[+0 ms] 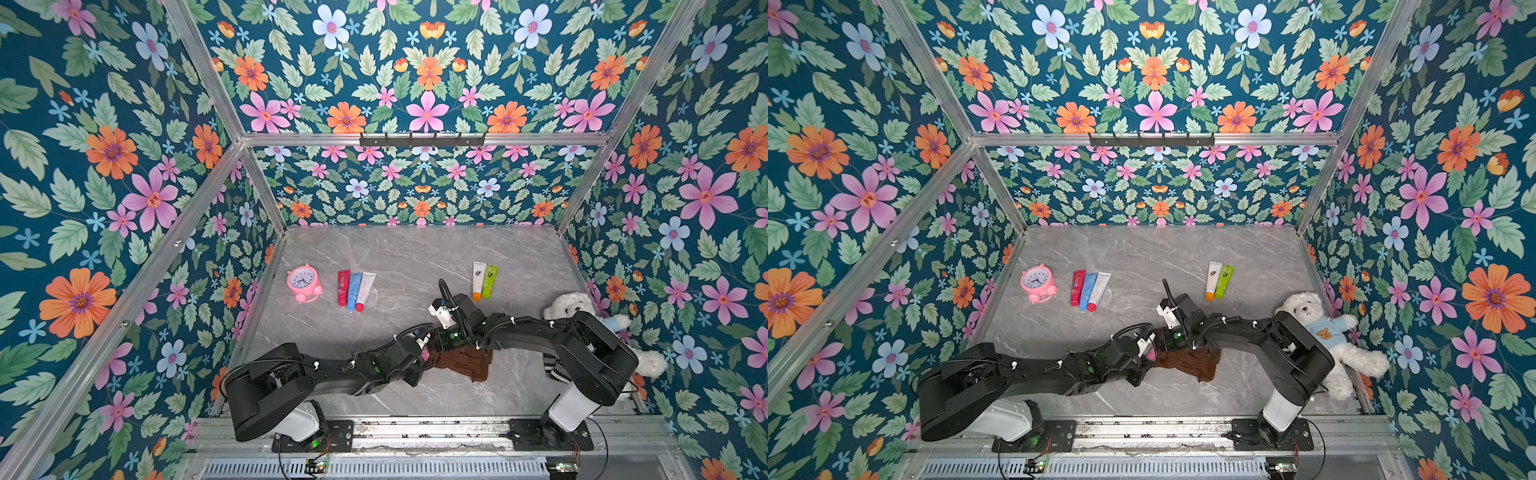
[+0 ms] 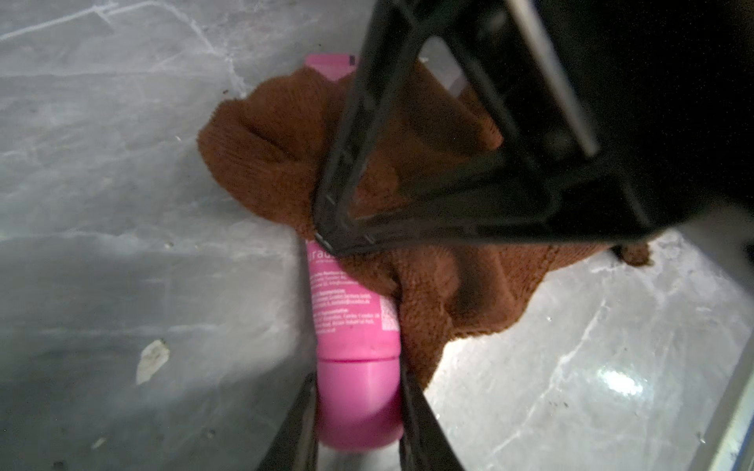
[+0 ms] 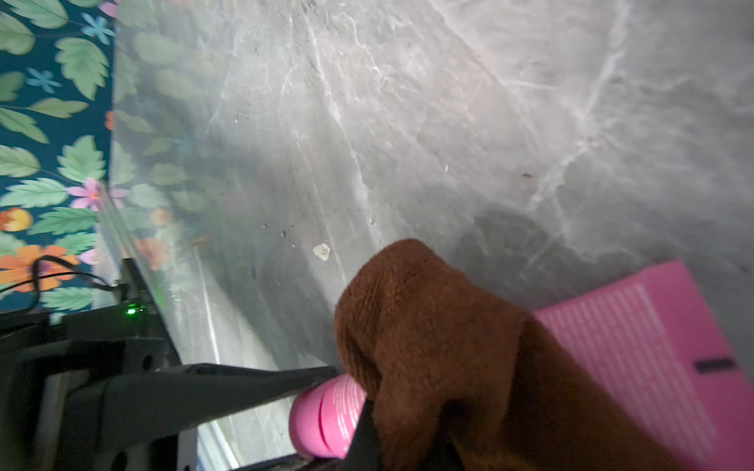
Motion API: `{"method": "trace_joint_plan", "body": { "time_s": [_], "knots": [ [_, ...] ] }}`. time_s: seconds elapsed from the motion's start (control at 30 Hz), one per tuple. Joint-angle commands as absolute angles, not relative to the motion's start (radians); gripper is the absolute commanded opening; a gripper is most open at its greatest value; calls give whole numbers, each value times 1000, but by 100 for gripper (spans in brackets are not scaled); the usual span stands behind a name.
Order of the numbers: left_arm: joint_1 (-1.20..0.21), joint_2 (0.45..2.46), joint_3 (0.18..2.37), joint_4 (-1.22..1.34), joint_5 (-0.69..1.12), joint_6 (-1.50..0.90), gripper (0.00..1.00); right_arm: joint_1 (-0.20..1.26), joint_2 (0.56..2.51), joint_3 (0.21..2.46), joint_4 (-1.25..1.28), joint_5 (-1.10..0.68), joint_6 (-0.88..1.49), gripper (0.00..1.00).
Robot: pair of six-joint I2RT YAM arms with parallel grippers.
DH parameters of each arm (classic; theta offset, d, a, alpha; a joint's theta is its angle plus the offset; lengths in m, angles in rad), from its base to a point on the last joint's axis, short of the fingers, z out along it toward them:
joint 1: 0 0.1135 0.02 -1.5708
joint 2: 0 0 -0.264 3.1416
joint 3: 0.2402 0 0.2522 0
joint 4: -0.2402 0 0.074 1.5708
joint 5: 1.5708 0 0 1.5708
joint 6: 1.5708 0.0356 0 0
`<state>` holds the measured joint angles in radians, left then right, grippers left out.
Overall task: Wipe the surface of the toothpaste tube
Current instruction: Wipe the dirt from the toothpaste tube.
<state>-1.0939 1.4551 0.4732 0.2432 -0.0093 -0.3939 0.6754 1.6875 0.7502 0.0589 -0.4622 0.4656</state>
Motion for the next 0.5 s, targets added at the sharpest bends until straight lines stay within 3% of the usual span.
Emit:
{"method": "trace_joint_plan", "body": {
  "time_s": [0.0, 0.23, 0.47],
  "knots": [
    [-1097, 1449, 472, 251, 12, -376, 0, 608, 1687, 706, -22, -320, 445, 0],
    [-1098, 1459, 477, 252, 15, -374, 0, 546, 1607, 687, -39, -317, 408, 0],
    [-1097, 1456, 476, 250, 12, -376, 0, 642, 1578, 668, 6, -404, 452, 0]
  ]
}}
